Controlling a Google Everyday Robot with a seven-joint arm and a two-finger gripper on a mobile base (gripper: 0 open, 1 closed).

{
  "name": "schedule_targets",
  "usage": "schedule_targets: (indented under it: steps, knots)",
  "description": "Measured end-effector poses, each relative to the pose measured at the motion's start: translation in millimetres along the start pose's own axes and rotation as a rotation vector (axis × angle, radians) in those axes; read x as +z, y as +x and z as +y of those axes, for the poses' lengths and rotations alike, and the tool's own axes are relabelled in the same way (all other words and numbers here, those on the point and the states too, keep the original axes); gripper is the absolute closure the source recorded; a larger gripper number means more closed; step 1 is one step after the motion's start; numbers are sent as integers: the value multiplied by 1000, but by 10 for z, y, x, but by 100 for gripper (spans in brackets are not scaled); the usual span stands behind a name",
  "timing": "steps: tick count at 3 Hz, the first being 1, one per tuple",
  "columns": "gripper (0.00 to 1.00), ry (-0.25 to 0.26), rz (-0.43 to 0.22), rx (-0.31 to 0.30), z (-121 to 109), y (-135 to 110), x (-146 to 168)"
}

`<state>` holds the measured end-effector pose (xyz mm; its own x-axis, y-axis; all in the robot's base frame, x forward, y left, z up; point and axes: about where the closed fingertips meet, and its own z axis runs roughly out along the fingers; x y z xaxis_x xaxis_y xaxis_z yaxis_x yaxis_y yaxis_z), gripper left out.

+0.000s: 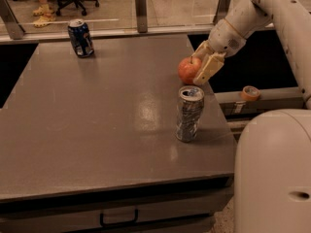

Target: Move apple near redbull can

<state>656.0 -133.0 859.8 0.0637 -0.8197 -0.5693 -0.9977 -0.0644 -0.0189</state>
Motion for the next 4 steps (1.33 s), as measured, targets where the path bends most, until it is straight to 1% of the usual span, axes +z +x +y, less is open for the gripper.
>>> schedule_targets:
  steps: [1, 2, 4]
  knots:
    - [100, -22, -28, -23, 225, 41, -76]
    - [100, -45, -54, -95, 449, -11, -128]
    - [100, -121, -38, -224, 794, 77, 30]
